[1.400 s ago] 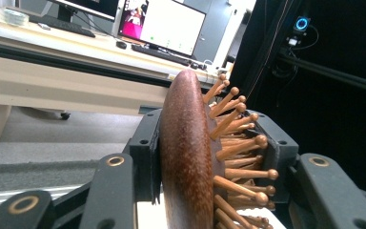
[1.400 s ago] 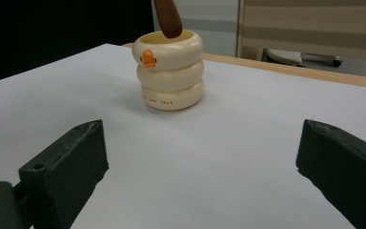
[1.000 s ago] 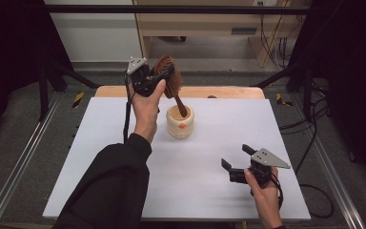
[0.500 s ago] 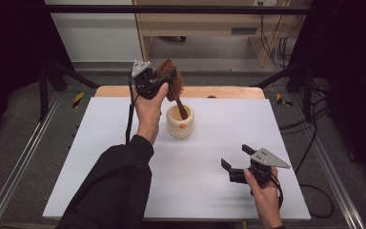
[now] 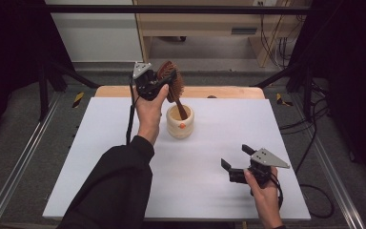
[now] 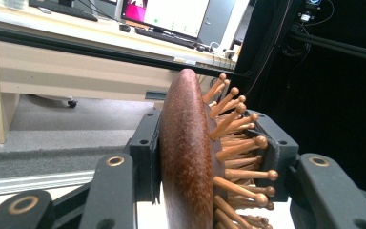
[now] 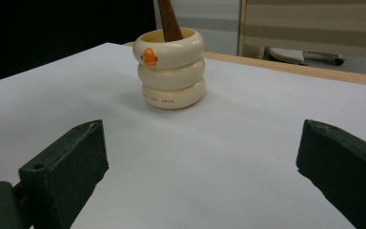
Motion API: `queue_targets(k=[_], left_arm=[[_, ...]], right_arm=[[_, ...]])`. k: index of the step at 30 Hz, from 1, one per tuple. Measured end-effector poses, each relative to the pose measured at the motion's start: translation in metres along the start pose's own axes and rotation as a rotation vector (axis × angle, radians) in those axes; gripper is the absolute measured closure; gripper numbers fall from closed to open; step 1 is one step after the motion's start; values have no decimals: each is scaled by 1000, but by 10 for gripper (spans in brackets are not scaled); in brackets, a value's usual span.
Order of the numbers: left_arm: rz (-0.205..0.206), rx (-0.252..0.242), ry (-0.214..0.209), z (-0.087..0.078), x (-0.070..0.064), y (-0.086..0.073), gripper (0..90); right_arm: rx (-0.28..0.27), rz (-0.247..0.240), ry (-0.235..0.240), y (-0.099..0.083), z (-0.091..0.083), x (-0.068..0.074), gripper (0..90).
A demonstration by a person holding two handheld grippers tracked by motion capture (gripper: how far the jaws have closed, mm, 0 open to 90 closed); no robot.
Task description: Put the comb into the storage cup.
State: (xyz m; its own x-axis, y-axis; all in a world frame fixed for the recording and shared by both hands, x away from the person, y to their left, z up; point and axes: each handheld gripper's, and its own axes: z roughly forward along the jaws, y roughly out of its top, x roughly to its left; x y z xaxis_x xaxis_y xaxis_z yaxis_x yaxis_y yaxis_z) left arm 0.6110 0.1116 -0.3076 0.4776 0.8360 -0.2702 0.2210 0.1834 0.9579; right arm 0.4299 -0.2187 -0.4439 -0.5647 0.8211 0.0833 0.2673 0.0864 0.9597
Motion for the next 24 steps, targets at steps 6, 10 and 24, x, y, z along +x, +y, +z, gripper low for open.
queue_targets(k=[6, 10, 24], left_arm=[[10, 3, 6, 0, 1, -1, 515], [13, 5, 8, 0, 1, -2, 515], [15, 14, 5, 2, 1, -7, 515]], right_arm=[[4, -1, 3, 0, 0, 0, 34], [5, -3, 4, 0, 0, 0, 34], [6, 0, 4, 0, 0, 0, 33]])
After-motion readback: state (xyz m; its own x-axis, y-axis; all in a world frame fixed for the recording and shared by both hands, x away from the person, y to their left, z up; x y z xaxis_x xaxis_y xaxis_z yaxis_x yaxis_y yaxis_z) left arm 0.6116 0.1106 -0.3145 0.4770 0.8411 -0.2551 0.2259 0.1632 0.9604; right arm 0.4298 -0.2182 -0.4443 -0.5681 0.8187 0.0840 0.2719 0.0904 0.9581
